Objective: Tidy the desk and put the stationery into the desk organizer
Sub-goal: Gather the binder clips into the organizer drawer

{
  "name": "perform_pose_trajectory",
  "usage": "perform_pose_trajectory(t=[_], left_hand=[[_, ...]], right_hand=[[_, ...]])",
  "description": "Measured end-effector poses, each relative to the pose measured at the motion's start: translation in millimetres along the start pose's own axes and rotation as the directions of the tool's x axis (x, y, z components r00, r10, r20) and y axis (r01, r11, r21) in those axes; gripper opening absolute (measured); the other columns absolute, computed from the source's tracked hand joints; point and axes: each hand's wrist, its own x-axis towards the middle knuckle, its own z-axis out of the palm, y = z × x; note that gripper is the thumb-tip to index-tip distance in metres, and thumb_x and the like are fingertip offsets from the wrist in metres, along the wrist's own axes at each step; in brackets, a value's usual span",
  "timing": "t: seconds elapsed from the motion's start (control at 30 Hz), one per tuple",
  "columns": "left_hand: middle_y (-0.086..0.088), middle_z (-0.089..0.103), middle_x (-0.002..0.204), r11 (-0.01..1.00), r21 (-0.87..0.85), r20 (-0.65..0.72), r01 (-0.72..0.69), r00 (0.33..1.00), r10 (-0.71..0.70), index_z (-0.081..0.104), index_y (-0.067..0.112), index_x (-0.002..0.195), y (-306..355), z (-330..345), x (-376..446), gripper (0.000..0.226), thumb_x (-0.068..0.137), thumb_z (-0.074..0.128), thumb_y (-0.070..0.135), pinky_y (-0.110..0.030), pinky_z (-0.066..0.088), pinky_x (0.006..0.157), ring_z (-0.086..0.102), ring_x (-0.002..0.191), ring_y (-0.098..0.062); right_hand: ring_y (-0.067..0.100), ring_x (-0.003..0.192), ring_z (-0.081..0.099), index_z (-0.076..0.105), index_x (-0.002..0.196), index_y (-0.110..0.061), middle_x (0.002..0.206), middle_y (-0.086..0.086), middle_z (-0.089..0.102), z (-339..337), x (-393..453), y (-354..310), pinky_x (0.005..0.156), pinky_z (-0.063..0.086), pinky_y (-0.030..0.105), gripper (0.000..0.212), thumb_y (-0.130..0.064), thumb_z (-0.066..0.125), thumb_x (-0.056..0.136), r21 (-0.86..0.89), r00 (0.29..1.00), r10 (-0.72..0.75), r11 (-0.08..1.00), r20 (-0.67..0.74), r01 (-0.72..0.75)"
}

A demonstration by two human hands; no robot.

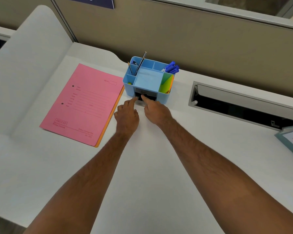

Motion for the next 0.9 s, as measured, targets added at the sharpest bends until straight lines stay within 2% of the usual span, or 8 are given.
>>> perform_pose_trajectory(t=[0.07, 0.17, 0.27, 0.37, 0.43, 0.5, 0.77, 0.9], left_hand=[[-0.002, 0.046, 0.157, 0.996, -0.087, 0.002, 0.03, 1.0, -0.029, 0.04, 0.027, 0.153, 2, 0, 0, 0.053, 0.104, 0.056, 0.017, -0.054, 0.029, 0.118, 0.04, 0.145, -0.028], [-0.002, 0.05, 0.154, 0.984, -0.168, -0.017, 0.052, 0.998, -0.056, 0.039, 0.025, 0.152, 6, 2, 0, 0.053, 0.103, 0.057, 0.017, -0.052, 0.03, 0.117, 0.044, 0.141, -0.027], [-0.002, 0.054, 0.149, 0.943, -0.301, -0.012, 0.138, 0.989, -0.148, 0.037, 0.022, 0.15, 9, 5, 2, 0.052, 0.102, 0.058, 0.015, -0.05, 0.03, 0.117, 0.047, 0.139, -0.026], [-0.002, 0.052, 0.151, 0.84, -0.476, 0.089, 0.259, 0.965, -0.247, 0.035, 0.021, 0.151, 13, 5, 5, 0.049, 0.105, 0.052, 0.015, -0.049, 0.031, 0.12, 0.044, 0.141, -0.025], [-0.004, 0.047, 0.155, 0.742, -0.585, 0.167, 0.329, 0.943, -0.287, 0.035, 0.022, 0.153, 17, 3, 7, 0.048, 0.106, 0.047, 0.016, -0.048, 0.034, 0.12, 0.043, 0.142, -0.026], [-0.004, 0.041, 0.159, 0.673, -0.633, 0.215, 0.383, 0.922, -0.322, 0.036, 0.022, 0.154, 23, -2, 8, 0.046, 0.108, 0.043, 0.019, -0.042, 0.035, 0.119, 0.042, 0.144, -0.025], [0.001, 0.053, 0.148, 0.539, -0.754, 0.255, 0.375, 0.924, -0.285, 0.051, 0.02, 0.147, 30, -4, 15, 0.04, 0.108, 0.043, 0.023, -0.028, 0.037, 0.104, 0.049, 0.132, -0.015], [0.001, 0.053, 0.148, 0.527, -0.772, 0.248, 0.355, 0.932, -0.264, 0.05, 0.02, 0.147, 36, -7, 18, 0.04, 0.108, 0.043, 0.019, -0.025, 0.035, 0.099, 0.047, 0.12, -0.009]], right_hand=[[0.028, 0.113, 0.065, 0.043, 0.152, -0.027, 0.134, 0.006, 0.065, 0, -3, 1, 0.09, 0.054, 0.038, 0.047, -0.025, 0.045, 0.105, 0.03, 0.998, -0.009, 0.999, -0.069, 0.011], [0.024, 0.086, 0.068, 0.053, 0.119, -0.022, 0.101, 0.001, 0.07, 9, -11, 7, 0.07, 0.055, 0.034, 0.02, -0.021, 0.05, 0.099, 0.123, 0.978, -0.011, 0.992, -0.206, 0.037], [0.019, 0.079, 0.067, 0.058, 0.098, -0.022, 0.09, -0.004, 0.07, 23, -19, 15, 0.069, 0.059, 0.037, 0.009, -0.028, 0.052, 0.096, 0.405, 0.975, 0.139, 0.912, -0.173, -0.058], [0.02, 0.091, 0.071, 0.068, 0.11, -0.018, 0.104, 0.0, 0.074, 27, -24, 15, 0.078, 0.06, 0.039, 0.019, -0.024, 0.056, 0.096, 0.761, 0.946, 0.323, 0.608, 0.022, -0.225], [0.02, 0.095, 0.071, 0.065, 0.124, -0.014, 0.113, 0.005, 0.073, 26, -26, 13, 0.08, 0.062, 0.038, 0.028, -0.017, 0.057, 0.098, 0.857, 0.92, 0.374, 0.432, 0.114, -0.282], [0.018, 0.097, 0.071, 0.061, 0.132, -0.013, 0.118, 0.006, 0.071, 25, -26, 12, 0.082, 0.063, 0.036, 0.033, -0.017, 0.056, 0.1, 0.891, 0.913, 0.385, 0.356, 0.134, -0.281], [0.016, 0.101, 0.07, 0.049, 0.146, -0.018, 0.129, 0.002, 0.067, 17, -22, 11, 0.084, 0.063, 0.037, 0.043, -0.016, 0.05, 0.103, 0.892, 0.921, 0.37, 0.364, 0.124, -0.267], [0.015, 0.097, 0.07, 0.047, 0.148, -0.019, 0.128, 0.001, 0.067, 14, -19, 12, 0.083, 0.063, 0.038, 0.045, -0.016, 0.049, 0.103, 0.887, 0.928, 0.355, 0.385, 0.111, -0.253]])
